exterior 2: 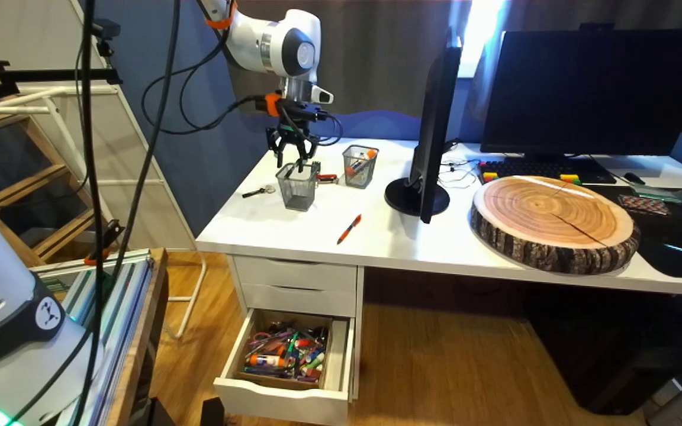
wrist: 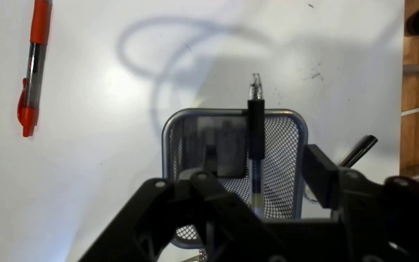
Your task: Pick up the black pen next to the orange pen and put it on top of the desktop pen and pencils basket
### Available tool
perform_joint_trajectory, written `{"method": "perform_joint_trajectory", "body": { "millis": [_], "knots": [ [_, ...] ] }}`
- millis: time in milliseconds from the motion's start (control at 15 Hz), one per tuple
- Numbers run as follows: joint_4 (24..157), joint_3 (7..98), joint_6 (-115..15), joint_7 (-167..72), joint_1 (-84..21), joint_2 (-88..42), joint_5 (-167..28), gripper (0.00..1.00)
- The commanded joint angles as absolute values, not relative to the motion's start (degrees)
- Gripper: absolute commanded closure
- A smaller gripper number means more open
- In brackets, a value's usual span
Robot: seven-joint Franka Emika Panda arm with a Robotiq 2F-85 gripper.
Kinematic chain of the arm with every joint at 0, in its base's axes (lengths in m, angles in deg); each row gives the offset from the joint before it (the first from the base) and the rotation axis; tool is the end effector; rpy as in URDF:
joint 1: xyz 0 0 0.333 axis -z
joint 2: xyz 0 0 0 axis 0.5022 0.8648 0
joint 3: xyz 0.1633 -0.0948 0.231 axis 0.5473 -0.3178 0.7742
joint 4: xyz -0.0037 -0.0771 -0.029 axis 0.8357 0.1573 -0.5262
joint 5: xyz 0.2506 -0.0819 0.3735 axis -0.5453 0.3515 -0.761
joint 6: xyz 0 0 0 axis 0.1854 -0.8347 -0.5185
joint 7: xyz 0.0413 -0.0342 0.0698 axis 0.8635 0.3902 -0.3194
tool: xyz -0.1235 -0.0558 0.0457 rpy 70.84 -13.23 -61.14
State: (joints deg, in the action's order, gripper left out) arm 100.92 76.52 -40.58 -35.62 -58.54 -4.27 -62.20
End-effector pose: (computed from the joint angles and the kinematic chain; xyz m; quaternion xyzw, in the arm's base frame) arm 0.4443 0.4935 0.1148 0.8603 0.5012 -0.0931 0.0006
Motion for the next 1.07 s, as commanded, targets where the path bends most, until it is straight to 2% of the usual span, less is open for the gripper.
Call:
{"method": "perform_joint_trajectory", "body": {
  "millis": [0, 133, 733, 800, 1000],
  "knots": [
    [102.8, 76.4, -42.2, -35.5, -58.6, -7.0, -61.9, 0.06],
    [103.9, 76.5, -43.4, -35.4, -58.3, -8.8, -62.0, 0.0],
    [108.8, 77.3, -44.0, -36.1, -57.4, -17.6, -63.5, 0.0],
    [104.9, 76.8, -43.1, -35.7, -58.0, -13.8, -62.4, 0.0],
    [105.2, 76.8, -43.0, -35.8, -58.0, -14.3, -62.4, 0.0]
  ]
}}
